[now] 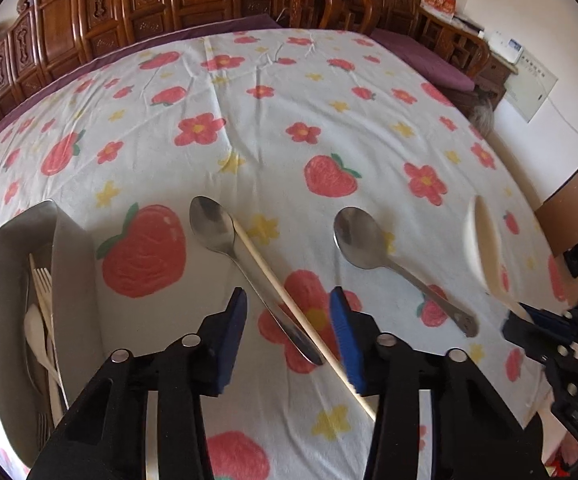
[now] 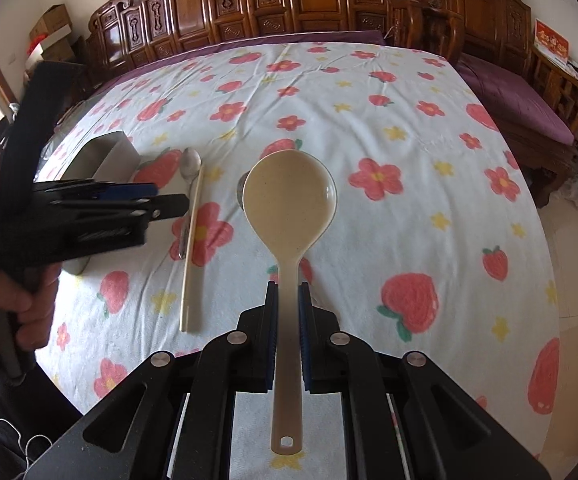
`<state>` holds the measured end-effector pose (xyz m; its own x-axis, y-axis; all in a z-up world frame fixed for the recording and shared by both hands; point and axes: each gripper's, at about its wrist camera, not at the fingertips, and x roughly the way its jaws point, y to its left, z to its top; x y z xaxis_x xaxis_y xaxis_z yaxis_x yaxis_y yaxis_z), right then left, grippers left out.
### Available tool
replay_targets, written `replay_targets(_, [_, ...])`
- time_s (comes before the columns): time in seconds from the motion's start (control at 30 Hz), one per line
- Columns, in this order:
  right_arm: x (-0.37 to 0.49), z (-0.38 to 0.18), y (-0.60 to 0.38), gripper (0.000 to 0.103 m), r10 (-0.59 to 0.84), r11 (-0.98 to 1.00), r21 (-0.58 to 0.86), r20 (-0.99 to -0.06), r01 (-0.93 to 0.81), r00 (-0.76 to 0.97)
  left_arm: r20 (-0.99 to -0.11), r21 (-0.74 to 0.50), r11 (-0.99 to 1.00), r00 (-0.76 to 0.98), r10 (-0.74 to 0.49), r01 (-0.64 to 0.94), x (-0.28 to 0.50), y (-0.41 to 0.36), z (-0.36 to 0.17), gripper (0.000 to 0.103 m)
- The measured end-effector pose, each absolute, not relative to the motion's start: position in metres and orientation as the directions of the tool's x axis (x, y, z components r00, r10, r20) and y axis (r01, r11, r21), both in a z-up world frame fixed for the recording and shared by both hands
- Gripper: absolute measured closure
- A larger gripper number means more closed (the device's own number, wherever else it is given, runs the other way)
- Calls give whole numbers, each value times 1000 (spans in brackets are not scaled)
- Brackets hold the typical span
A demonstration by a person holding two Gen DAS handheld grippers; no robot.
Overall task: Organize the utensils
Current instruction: 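Grasp the last wooden chopstick with the left gripper while the right holds the ladle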
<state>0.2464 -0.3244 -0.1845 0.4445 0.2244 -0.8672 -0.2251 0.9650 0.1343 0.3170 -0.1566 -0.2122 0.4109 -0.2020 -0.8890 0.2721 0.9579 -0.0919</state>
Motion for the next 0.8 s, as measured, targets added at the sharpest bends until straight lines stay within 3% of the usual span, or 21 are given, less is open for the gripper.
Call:
replay_targets(0.4, [241, -186, -329, 92, 245, 962, 157, -858, -224, 451, -919, -46, 962, 366, -146, 270, 334, -167, -233, 82])
replay_targets(0.63, [241, -186, -330, 92, 246, 962, 160, -857, -221, 452, -926, -61, 953, 339, -165, 296, 332, -180, -238, 82])
replay_targets(0.8, [240, -190, -331, 92, 239, 964, 156, -863, -215, 446, -924, -4, 951, 363, -122, 309, 327, -187, -239, 83])
